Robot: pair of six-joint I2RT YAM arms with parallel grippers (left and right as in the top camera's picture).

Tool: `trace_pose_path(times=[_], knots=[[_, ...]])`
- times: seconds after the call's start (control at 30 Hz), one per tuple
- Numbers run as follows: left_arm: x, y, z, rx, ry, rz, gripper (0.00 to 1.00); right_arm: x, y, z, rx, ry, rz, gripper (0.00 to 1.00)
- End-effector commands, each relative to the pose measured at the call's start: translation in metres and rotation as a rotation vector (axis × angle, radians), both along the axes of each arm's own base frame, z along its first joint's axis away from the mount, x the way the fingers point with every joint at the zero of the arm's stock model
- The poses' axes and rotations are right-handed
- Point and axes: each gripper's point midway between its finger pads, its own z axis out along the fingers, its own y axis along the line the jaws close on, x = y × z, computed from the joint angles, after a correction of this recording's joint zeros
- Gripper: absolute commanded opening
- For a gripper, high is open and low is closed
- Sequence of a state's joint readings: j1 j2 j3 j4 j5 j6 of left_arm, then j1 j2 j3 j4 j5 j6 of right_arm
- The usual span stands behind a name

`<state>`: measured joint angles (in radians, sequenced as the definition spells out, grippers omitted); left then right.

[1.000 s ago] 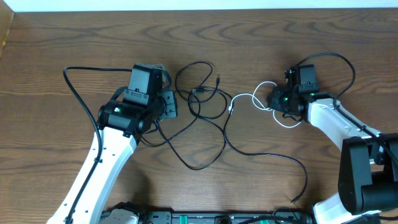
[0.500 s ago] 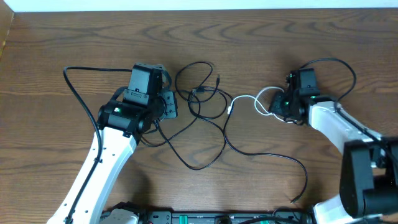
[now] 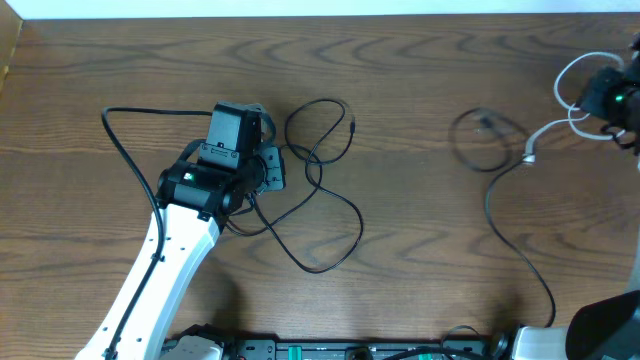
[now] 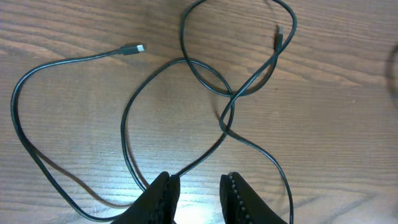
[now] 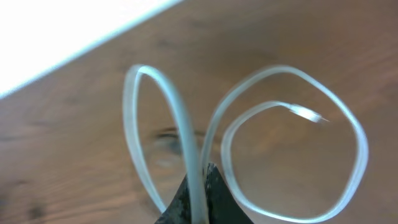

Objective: Untangle cables
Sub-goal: 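Carry white cable with right gripper to the right table edge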

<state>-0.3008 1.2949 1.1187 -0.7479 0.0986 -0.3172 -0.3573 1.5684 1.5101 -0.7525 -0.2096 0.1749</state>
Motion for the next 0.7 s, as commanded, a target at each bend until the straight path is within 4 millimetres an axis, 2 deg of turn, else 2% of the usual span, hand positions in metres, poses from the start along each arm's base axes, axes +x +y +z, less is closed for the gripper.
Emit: trace_pose_path(times=[0.0,0.13,0.2,0.23,0.33,0.4,0.53,0.6,0.67], knots=[[0.001,0.002,0.000,0.005,-0.001,0.002,0.28,0.009,0.068,0.039,0.235,-0.168,0.332,0.01],[0.002,0.002,-0.003,0.008,0.008,0.002,0.27,0.004,0.127,0.063,0.293,-0.278,0.632,0.01],[0.002,0.002,-0.003,0.008,0.008,0.002,0.28,0.005,0.141,0.071,0.303,-0.316,0.692,0.01],[0.002,0.002,-0.003,0.008,0.008,0.002,0.28,0.011,0.137,0.070,0.256,-0.320,0.668,0.03],[0.002,0.002,-0.003,0.008,0.008,0.002,0.28,0.024,0.106,0.047,0.137,-0.215,0.448,0.01],[0.002,0.002,-0.003,0.007,0.008,0.002,0.28,0.026,0.105,0.042,0.103,-0.195,0.422,0.01],[0.002,0.002,-0.003,0.007,0.008,0.002,0.27,0.029,0.146,0.041,0.104,-0.200,0.521,0.05],[0.002,0.002,-0.003,0.007,0.009,0.001,0.27,0.031,0.172,0.028,0.081,-0.173,0.606,0.06],[0.001,0.002,-0.003,0.008,0.010,0.001,0.27,0.036,0.185,0.001,0.055,-0.101,0.610,0.06]])
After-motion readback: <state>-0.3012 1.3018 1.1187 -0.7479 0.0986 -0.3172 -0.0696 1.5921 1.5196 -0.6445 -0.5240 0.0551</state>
